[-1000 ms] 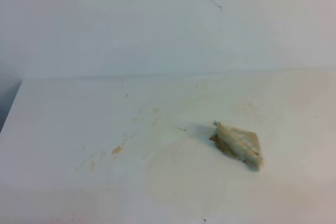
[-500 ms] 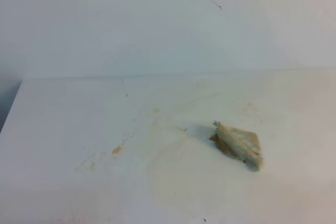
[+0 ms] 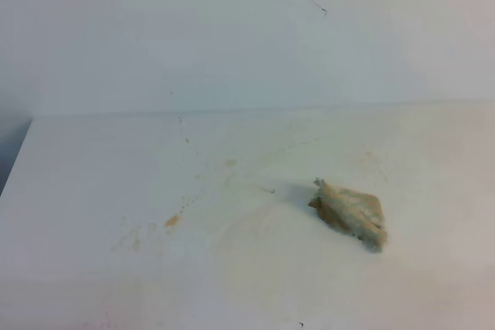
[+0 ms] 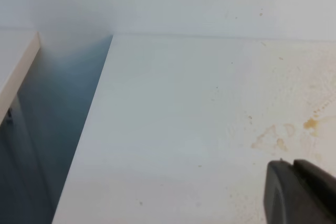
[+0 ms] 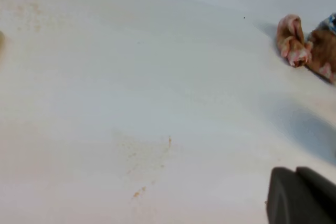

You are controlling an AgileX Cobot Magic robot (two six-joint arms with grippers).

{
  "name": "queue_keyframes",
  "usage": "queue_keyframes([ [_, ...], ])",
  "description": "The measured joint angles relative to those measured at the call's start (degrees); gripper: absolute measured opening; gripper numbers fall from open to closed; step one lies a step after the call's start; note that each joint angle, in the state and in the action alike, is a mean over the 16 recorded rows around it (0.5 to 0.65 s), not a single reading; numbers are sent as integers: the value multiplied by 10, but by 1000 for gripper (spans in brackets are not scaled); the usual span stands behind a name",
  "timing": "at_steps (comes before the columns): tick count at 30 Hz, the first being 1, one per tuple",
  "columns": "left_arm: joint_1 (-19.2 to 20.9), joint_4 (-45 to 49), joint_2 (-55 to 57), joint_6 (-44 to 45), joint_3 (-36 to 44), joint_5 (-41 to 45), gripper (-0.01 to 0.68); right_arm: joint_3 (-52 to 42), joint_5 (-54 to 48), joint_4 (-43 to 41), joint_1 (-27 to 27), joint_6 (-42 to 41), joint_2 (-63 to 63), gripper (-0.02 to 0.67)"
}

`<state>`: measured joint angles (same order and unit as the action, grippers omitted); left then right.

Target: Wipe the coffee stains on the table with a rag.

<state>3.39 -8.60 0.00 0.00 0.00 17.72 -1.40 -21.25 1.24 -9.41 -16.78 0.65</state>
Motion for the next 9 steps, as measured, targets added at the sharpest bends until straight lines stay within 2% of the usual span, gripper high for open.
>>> queue_keyframes([
  [9, 0, 0, 0, 0, 0, 0, -4, 0, 0, 0, 0, 0, 0, 1],
])
